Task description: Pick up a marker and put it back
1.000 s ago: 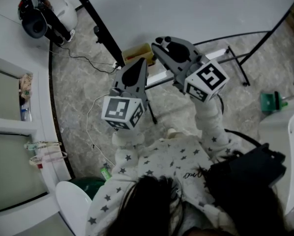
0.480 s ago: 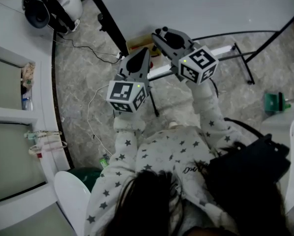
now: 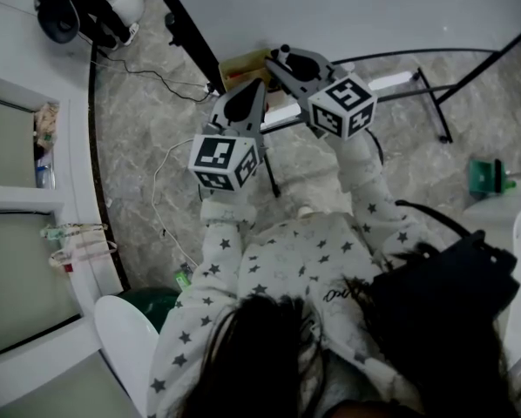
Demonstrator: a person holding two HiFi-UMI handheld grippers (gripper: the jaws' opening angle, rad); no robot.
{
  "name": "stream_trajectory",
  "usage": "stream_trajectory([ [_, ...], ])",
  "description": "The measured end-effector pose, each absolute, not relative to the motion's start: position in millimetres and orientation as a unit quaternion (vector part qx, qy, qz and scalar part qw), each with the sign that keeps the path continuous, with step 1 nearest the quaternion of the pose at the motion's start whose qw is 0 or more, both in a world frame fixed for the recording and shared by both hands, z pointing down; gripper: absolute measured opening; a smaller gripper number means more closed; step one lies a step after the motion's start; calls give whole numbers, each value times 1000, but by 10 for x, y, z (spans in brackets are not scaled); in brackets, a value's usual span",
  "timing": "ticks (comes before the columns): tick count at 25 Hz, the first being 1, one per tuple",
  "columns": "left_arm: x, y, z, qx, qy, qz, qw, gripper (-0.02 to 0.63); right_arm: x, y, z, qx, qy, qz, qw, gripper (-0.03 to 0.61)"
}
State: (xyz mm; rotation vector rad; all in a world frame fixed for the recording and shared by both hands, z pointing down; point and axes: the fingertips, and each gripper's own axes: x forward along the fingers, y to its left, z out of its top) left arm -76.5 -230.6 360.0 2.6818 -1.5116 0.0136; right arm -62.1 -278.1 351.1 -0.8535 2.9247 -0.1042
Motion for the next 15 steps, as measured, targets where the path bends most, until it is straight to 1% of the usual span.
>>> stream_trajectory([
  [6, -765, -2241, 3649, 873, -486, 8, 39, 0, -655, -2727, 3670, -289, 956, -39, 29, 77],
  [15, -774, -2263, 3665, 873, -485, 9, 42, 1, -672, -2685, 3876, -322, 947, -13, 8, 77],
])
